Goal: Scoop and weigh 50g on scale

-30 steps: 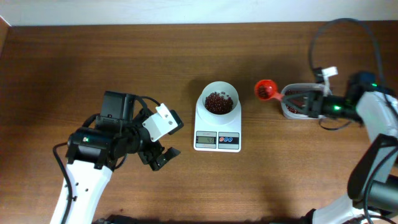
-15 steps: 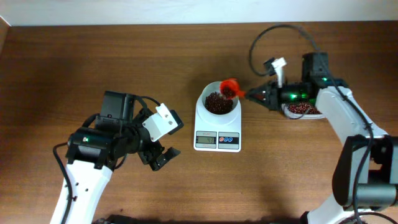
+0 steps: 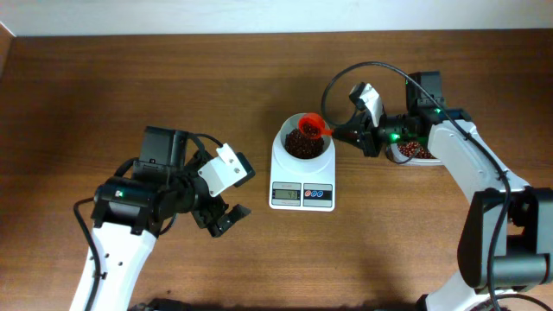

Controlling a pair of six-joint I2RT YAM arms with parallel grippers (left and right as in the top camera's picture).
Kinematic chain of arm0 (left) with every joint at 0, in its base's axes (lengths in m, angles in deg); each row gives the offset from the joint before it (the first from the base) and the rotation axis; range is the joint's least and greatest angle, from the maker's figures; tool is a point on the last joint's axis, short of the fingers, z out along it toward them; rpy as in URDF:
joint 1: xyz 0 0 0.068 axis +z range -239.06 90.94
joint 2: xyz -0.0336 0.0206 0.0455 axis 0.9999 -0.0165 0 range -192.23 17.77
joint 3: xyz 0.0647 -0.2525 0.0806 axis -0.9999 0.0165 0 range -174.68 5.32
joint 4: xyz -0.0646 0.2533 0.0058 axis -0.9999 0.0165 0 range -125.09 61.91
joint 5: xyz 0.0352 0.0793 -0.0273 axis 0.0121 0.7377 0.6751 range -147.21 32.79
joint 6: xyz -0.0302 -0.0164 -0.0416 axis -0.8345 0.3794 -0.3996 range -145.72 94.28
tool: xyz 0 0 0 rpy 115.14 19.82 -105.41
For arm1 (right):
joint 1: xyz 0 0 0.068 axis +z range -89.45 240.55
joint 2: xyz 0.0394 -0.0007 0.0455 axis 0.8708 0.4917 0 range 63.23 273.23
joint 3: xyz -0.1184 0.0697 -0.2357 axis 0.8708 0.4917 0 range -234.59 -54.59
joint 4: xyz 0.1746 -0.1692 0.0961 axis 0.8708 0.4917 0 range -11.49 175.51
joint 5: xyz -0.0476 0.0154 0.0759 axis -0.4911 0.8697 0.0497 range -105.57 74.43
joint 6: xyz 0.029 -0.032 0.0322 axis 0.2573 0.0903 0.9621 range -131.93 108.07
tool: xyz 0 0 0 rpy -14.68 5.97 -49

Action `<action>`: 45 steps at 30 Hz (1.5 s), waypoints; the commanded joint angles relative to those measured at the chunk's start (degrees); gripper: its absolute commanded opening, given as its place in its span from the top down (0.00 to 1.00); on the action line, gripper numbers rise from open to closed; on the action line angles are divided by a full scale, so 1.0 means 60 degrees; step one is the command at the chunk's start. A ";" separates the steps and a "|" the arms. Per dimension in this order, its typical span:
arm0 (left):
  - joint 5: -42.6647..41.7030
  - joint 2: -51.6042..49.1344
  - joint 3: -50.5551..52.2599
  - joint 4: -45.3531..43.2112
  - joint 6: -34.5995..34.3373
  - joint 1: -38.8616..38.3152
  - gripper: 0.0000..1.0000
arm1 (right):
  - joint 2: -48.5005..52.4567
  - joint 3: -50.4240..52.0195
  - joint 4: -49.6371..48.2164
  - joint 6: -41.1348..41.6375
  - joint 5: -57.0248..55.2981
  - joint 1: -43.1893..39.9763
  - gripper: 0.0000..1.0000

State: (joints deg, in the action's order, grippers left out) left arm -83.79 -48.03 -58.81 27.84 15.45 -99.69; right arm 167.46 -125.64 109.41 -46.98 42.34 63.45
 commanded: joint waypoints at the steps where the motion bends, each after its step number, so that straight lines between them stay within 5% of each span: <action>1: -0.0066 0.0004 -0.0193 -0.0015 0.0193 0.0051 0.01 | 0.0084 -0.0055 -0.0124 -0.0149 -0.0251 0.0022 0.96; 11: -0.0066 0.0000 -0.0193 -0.0011 0.0193 0.0051 0.01 | 0.0084 -0.0055 -0.0157 -0.0335 0.0357 0.0025 0.96; 13: -0.0062 0.0004 -0.0193 -0.0011 0.0193 0.0051 0.01 | 0.0087 -0.0055 -0.0415 0.0029 -0.0736 0.0025 0.96; 20: -0.0066 0.0004 -0.0193 -0.0011 0.0193 0.0051 0.01 | 0.0091 -0.0055 -0.0335 -0.0423 0.1053 0.0025 0.96; 26: -0.0066 0.0004 -0.0193 -0.0011 0.0193 0.0051 0.01 | 0.0124 -0.0055 -0.0568 0.0514 -0.0794 0.0022 0.96; 29: -0.0066 0.0004 -0.0193 -0.0015 0.0193 0.0051 0.01 | 0.0124 -0.0055 -0.0484 0.0339 0.0816 0.0025 0.96; 45: -0.0066 0.0000 -0.0193 -0.0015 0.0193 0.0051 0.01 | 0.0124 -0.0055 -0.0550 0.0423 0.0801 0.0022 0.96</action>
State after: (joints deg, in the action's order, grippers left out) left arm -83.79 -48.03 -58.81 27.84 15.45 -99.69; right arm 167.50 -125.64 106.30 -44.90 45.59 63.45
